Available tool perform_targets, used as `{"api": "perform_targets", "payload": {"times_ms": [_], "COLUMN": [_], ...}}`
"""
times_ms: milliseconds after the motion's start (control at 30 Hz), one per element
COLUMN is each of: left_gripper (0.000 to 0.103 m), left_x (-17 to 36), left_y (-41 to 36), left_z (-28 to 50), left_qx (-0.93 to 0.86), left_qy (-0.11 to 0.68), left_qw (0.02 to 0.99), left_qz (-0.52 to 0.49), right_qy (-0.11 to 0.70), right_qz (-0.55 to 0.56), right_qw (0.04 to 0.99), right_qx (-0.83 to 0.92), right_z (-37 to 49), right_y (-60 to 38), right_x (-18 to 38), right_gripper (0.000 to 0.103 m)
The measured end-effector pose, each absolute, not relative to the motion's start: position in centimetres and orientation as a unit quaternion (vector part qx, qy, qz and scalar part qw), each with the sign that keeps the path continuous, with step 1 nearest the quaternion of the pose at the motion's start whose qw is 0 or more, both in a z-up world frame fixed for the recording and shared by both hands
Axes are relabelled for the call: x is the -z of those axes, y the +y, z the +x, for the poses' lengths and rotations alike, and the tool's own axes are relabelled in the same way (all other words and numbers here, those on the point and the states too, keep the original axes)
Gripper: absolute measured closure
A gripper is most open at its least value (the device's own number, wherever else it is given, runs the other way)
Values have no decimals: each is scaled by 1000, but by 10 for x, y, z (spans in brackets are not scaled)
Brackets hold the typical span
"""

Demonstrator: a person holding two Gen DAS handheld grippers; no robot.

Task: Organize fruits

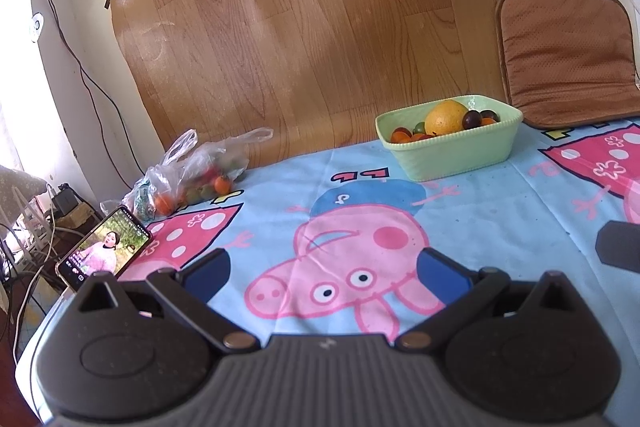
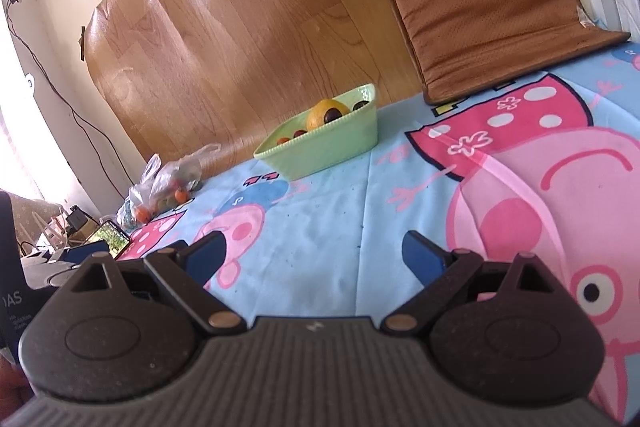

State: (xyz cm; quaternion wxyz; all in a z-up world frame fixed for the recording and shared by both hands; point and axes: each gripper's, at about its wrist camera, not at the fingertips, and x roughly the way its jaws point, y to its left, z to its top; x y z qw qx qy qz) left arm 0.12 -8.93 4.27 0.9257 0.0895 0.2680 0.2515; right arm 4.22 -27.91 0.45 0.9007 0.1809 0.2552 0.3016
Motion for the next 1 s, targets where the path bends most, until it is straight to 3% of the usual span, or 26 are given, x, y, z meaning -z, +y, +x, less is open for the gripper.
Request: {"api": "perform_targets", "payload": {"times_ms": [1000], "left_gripper": [0], "left_x": [-26], "left_y": [-98], "left_z": [10], "left_qx": [-190], "left_qy": [340], "left_qw": [920], "left_qz": [47], "right_qy": [271], "right_qz": [186], "right_qw": [898], "right_qx": [-294], "right_z": [43], "right_y": [-279], "right_x": [2], "right_gripper": [6]}}
